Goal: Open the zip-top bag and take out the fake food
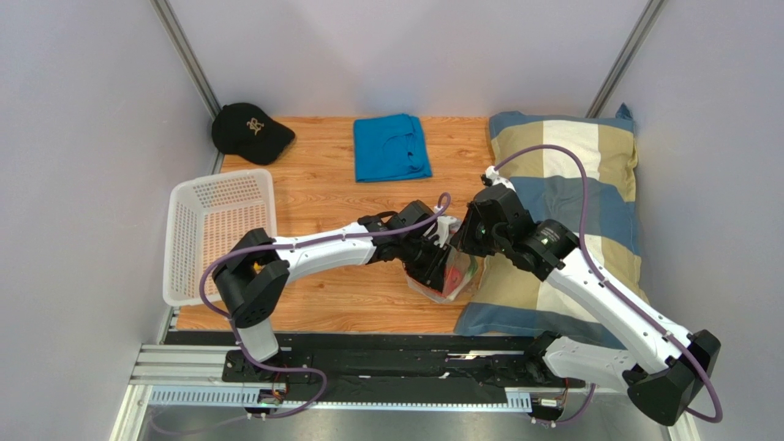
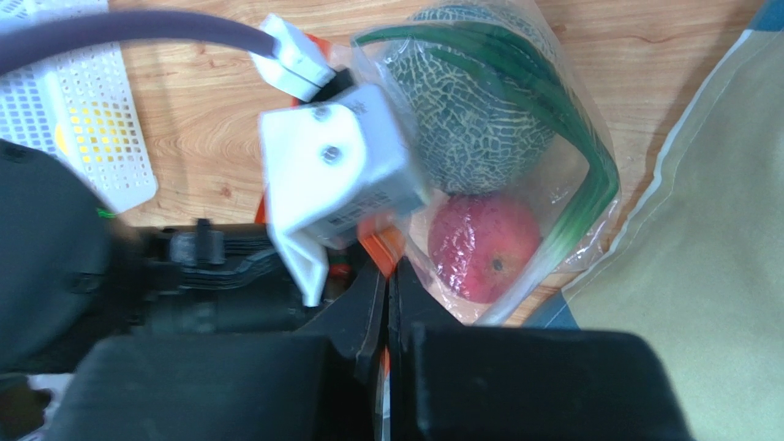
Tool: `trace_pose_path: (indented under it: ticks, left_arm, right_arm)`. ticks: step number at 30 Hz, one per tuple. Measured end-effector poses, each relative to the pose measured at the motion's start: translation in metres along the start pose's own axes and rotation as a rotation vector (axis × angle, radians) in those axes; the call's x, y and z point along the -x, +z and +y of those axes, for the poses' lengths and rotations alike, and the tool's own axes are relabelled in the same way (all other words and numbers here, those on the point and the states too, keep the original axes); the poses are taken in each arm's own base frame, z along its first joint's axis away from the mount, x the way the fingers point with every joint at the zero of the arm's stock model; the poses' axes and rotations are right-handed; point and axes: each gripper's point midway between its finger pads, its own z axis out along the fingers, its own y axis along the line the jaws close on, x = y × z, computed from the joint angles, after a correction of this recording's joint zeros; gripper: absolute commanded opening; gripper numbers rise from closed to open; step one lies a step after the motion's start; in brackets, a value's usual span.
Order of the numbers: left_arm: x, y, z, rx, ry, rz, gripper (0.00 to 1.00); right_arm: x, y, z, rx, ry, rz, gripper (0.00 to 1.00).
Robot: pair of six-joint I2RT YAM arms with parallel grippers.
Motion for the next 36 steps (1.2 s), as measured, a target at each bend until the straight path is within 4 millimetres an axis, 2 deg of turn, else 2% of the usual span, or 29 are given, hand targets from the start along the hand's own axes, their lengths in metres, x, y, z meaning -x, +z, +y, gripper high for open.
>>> trace_pose_path:
  ticks: [4, 5, 6, 8, 9, 12, 14, 15, 17, 18, 20, 23, 24, 25, 30, 36]
  left_arm:
    - [0.008, -0.024, -0.003, 0.075, 0.009, -0.012, 0.43]
    - [0.012, -0.031, -0.004, 0.091, 0.016, -0.028, 0.39]
    - [0.016, -0.038, -0.006, 0.103, 0.022, -0.046, 0.3]
    - [0.021, -0.051, -0.009, 0.124, 0.034, -0.08, 0.24]
    - [0.023, -0.055, -0.01, 0.13, 0.04, -0.091, 0.17]
    - [0.028, -0.057, -0.009, 0.137, 0.043, -0.126, 0.15]
    - [0.028, -0.052, -0.005, 0.142, 0.036, -0.14, 0.2]
    - [0.026, -0.048, -0.001, 0.148, 0.027, -0.15, 0.27]
    - [0.023, -0.043, 0.006, 0.16, 0.01, -0.17, 0.31]
    - [0.021, -0.04, 0.01, 0.162, 0.004, -0.18, 0.41]
    - [0.017, -0.036, 0.018, 0.178, -0.011, -0.204, 0.45]
    - [0.019, -0.032, 0.021, 0.18, -0.022, -0.227, 0.57]
    - [0.022, -0.031, 0.02, 0.174, -0.023, -0.238, 0.69]
    - [0.025, -0.029, 0.019, 0.164, -0.021, -0.248, 0.76]
    - [0.025, -0.015, 0.021, 0.134, -0.028, -0.252, 0.78]
    - [0.013, 0.012, 0.039, 0.162, -0.041, -0.191, 0.79]
  right_arm:
    - [-0.002, -0.005, 0.0, 0.052, -0.004, -0.03, 0.0]
    - [-0.002, -0.006, 0.001, 0.068, -0.005, -0.037, 0.0]
    - [-0.004, -0.006, 0.001, 0.081, -0.006, -0.037, 0.0]
    - [-0.008, -0.003, 0.0, 0.091, -0.008, -0.037, 0.0]
    - [-0.009, -0.002, -0.001, 0.093, -0.008, -0.037, 0.0]
    - [-0.009, -0.001, 0.0, 0.104, -0.002, -0.047, 0.0]
    - [-0.006, -0.001, 0.002, 0.113, 0.009, -0.059, 0.0]
    - [-0.005, -0.001, 0.003, 0.113, 0.021, -0.063, 0.0]
    - [-0.004, -0.001, 0.003, 0.11, 0.047, -0.067, 0.0]
    - [-0.003, -0.001, 0.004, 0.109, 0.062, -0.07, 0.0]
    - [-0.002, -0.001, 0.005, 0.107, 0.095, -0.077, 0.0]
    - [0.0, -0.001, 0.007, 0.109, 0.134, -0.081, 0.0]
    - [0.0, -0.001, 0.007, 0.11, 0.144, -0.082, 0.0]
    - [0.0, 0.0, 0.008, 0.109, 0.152, -0.081, 0.0]
    - [0.0, 0.001, 0.007, 0.103, 0.184, -0.081, 0.0]
    - [-0.012, 0.004, -0.013, 0.054, 0.195, -0.077, 0.0]
